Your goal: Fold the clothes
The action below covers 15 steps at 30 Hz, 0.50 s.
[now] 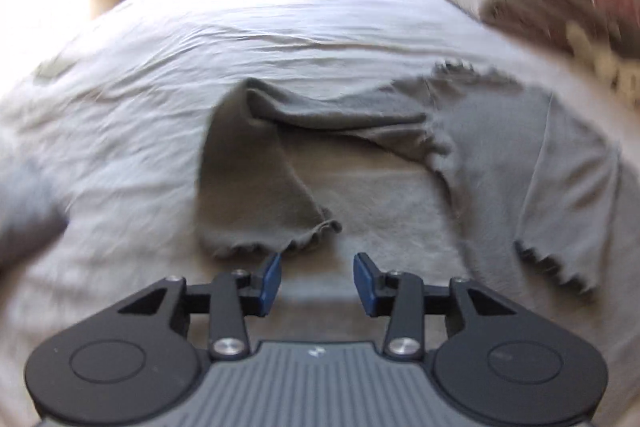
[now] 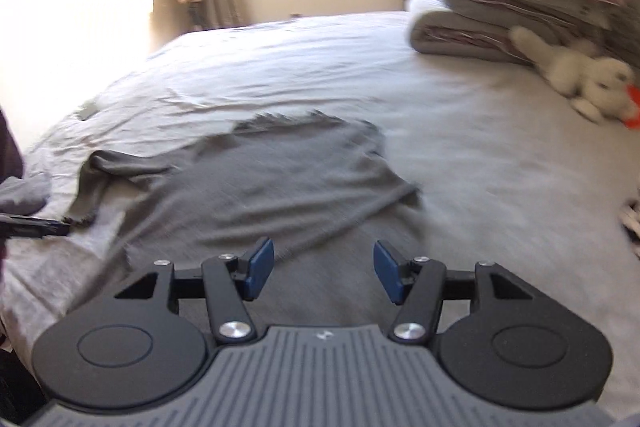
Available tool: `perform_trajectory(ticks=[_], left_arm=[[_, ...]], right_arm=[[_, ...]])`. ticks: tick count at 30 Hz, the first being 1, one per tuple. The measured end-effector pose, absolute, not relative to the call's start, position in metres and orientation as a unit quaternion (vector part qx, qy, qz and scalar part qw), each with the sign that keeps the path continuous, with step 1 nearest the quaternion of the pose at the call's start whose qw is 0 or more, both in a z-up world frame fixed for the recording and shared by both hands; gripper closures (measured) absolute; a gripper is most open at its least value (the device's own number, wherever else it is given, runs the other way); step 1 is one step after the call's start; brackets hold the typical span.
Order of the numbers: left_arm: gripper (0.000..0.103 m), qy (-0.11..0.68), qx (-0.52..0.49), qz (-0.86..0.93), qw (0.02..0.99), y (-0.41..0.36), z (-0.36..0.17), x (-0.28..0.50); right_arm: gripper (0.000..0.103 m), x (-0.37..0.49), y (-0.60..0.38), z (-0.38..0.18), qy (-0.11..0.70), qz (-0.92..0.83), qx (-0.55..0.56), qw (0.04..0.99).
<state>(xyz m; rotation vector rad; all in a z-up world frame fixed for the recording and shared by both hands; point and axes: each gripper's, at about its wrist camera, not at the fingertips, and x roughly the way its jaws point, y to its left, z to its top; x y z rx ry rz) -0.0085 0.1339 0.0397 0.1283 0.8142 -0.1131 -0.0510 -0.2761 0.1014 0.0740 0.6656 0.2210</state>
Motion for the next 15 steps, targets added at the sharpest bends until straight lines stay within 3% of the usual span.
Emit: perform_trajectory(ticks=[2, 4, 5, 8, 10, 15], left_arm=[[0.062, 0.387, 0.093, -0.041, 0.916, 0.132, 0.033, 0.005], [0.096, 0.386, 0.085, -0.018, 0.918, 0.143, 0.032, 0.020], [0.099, 0.390, 0.078, -0.015, 0.917, 0.149, 0.034, 0.024], [0.100, 0.369, 0.065, -0.002, 0.927, 0.176, 0.061, 0.024], [0.100, 0.316, 0.087, 0.039, 0.944, 0.199, 0.092, 0.019], [0.099, 0.270, -0.009, 0.107, 0.957, 0.270, 0.127, 0.035]], right_arm=[[0.043, -0.033, -0.262, 0.096, 0.326, 0.121, 0.013, 0.938], [0.043, -0.019, -0.246, 0.086, 0.328, 0.130, -0.013, 0.936], [0.043, -0.016, -0.241, 0.081, 0.327, 0.134, -0.019, 0.935], [0.043, -0.010, -0.236, 0.070, 0.331, 0.137, -0.019, 0.934], [0.043, -0.008, -0.239, 0.068, 0.334, 0.134, -0.011, 0.933], [0.043, -0.005, -0.237, 0.070, 0.327, 0.144, -0.018, 0.934]])
